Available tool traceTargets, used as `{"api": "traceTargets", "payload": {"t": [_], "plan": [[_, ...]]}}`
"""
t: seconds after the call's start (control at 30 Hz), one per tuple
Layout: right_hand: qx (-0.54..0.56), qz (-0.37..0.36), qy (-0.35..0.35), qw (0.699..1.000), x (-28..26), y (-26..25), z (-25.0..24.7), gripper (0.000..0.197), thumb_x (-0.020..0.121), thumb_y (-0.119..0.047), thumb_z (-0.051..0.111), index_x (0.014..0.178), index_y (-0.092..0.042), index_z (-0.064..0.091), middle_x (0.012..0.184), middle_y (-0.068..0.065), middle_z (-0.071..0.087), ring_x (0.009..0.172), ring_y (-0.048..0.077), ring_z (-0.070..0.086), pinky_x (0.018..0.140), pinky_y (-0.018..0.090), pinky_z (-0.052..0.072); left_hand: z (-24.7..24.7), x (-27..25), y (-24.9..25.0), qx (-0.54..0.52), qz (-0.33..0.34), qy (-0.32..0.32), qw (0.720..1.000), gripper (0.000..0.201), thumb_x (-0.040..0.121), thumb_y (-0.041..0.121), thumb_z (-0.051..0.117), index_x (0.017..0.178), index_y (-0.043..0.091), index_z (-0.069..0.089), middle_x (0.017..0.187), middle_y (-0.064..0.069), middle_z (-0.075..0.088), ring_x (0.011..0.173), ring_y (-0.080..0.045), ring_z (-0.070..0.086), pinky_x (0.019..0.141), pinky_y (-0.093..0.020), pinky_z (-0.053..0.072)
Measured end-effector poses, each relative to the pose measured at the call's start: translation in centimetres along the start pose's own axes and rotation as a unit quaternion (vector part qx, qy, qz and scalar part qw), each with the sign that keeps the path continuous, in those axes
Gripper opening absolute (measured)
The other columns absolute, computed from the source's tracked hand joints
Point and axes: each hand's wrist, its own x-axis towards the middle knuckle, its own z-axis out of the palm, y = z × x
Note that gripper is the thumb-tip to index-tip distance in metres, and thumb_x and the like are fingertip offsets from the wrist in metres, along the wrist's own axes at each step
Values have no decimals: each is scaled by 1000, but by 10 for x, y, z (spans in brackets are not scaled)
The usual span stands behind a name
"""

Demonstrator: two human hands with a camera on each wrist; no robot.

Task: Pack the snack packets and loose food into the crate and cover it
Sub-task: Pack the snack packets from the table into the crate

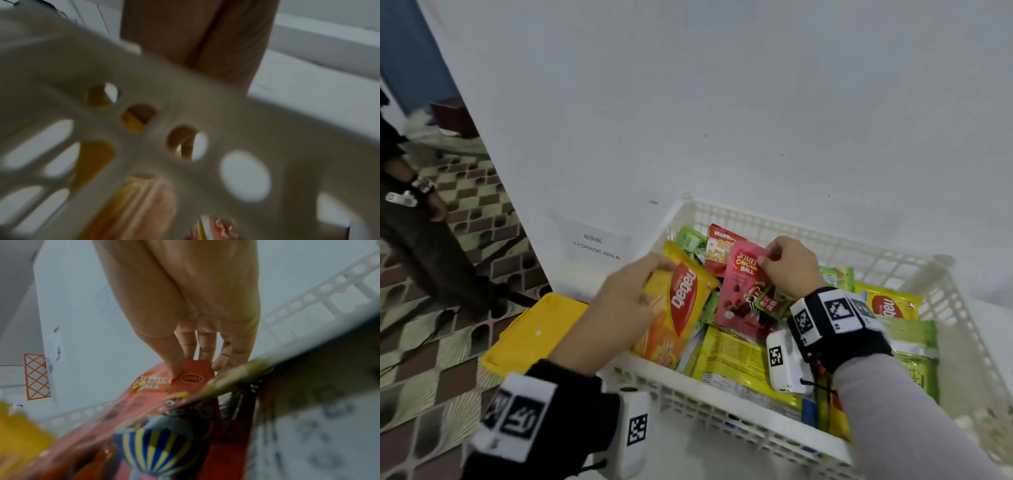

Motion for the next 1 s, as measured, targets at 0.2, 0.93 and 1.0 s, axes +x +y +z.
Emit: {"api": "traceTargets", "payload": {"t": [0.2,0.93,1.0], "plan": [[39,-9,38,998,0,-1,-12,2,92,-15,52,91,-15,50,85,2,55,78,20,50,62,25,37,32,5,-18,314,32,15,949,50,78,-1,52,124,19,53,127,-8,42,115,-24,47,93,-34,43],[-94,-154,-298,937,-47,-32,-27,44,74,-32,77,112,-23,55,88,-7,47,73,6,46,57,21,36,31,18,-19,286,39,-127,949,43,78,1,59,120,11,57,133,-12,49,137,-19,28,100,-25,29],[-97,-197,-302,928,-54,-40,-18,51,71,-39,78,115,-26,56,98,-8,46,84,8,48,68,24,41,31,19,-19,290,32,-131,947,46,78,0,56,122,11,55,133,-13,48,134,-21,32,96,-27,33]]}}
